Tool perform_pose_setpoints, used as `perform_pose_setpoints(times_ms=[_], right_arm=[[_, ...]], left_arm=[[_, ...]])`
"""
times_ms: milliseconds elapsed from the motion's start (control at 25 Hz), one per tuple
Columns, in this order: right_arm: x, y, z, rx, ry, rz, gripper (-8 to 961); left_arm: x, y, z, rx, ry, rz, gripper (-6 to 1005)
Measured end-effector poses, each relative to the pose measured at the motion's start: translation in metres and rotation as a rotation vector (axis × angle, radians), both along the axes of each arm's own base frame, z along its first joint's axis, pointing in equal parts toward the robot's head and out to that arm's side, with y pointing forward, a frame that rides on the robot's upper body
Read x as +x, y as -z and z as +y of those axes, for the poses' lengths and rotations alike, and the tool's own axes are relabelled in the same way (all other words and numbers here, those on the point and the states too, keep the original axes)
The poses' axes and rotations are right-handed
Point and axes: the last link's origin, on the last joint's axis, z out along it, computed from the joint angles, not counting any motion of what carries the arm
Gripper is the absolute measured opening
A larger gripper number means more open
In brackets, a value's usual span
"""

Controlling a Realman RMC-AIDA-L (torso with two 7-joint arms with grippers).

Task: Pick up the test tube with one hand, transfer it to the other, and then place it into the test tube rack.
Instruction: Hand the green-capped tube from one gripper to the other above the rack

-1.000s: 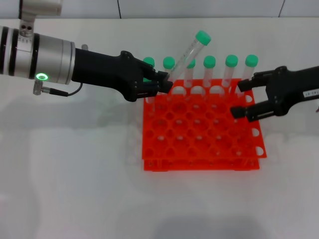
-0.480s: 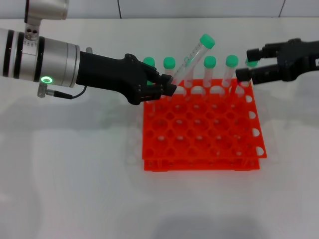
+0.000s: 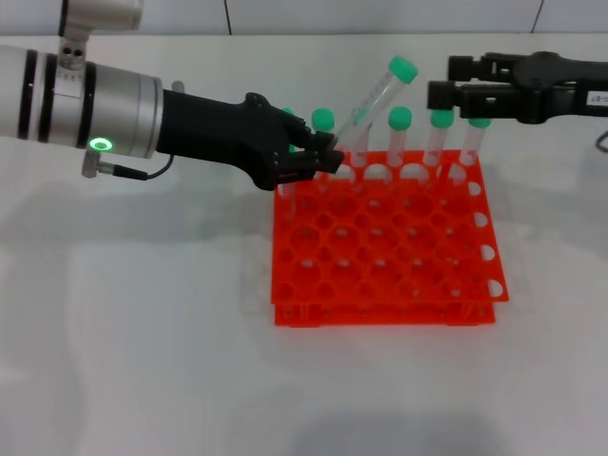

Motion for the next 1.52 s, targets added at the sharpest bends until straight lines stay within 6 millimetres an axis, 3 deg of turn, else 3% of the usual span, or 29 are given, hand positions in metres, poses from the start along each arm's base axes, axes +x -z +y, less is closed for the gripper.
perform_pose_setpoints(times_ms=[480, 760, 1120, 1520], right_arm=[[-0.009, 0.04, 0.003, 0.063, -0.04, 0.142, 814], [0.0, 0.052, -0.001, 0.097, -0.013, 0.177, 812], [0.017, 0.05, -0.008, 0.147, 0.032, 0.213, 812], [0.021, 0.052, -0.012, 0.153, 0.037, 0.223, 811]], left_arm=[[0.003, 0.007, 0.002, 0.014, 0.011, 0.015, 238], [0.002, 0.008, 0.001, 0.017, 0.018, 0.015, 242], [0.001, 0.008, 0.001, 0.022, 0.028, 0.017, 246], [0.0, 0.01, 0.003, 0.037, 0.019, 0.022, 251]])
